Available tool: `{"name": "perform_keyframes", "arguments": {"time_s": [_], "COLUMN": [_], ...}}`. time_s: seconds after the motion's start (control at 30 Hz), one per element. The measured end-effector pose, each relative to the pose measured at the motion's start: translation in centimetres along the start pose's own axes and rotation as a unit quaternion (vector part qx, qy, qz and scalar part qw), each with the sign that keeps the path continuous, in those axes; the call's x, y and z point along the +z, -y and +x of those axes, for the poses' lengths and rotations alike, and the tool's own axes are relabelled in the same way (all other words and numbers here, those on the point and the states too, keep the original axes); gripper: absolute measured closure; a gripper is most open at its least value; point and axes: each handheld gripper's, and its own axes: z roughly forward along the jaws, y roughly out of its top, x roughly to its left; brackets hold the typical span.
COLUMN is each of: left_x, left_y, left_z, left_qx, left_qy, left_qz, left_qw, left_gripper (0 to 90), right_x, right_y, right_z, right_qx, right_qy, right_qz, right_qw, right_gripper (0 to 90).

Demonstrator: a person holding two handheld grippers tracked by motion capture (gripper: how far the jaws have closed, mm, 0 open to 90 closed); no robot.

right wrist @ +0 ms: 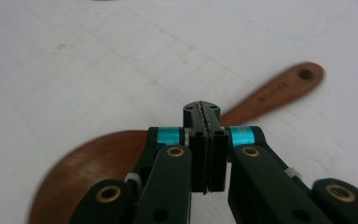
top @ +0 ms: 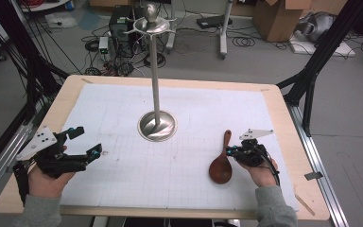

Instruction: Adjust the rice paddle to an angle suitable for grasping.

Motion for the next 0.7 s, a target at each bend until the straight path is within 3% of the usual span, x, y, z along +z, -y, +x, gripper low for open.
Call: {"name": "perform_keyframes", "arguments": {"time_s": [0.23,0.7], "left_x": [-0.5,-1.7], "left_y": [0.2,0.5], "left_z": [0.1,0.5], "left_qx": [0.000,-0.004], "left_qy": [-0.005,-0.018], "left_qz": [0.001,0.001], "left_qw": [1.0000,0.9998], "left_gripper": [8.6,8.6], "right_x": [1.0,2.7], "right_y": [1.1,0.7], "right_z": [-1.7,-1.7], "right_qx": [0.018,0.001], "right_qy": [0.024,0.023], "right_qz": [0.016,0.014], "right_qw": [0.9994,0.9996], "right_gripper": [90.0,90.0]}}
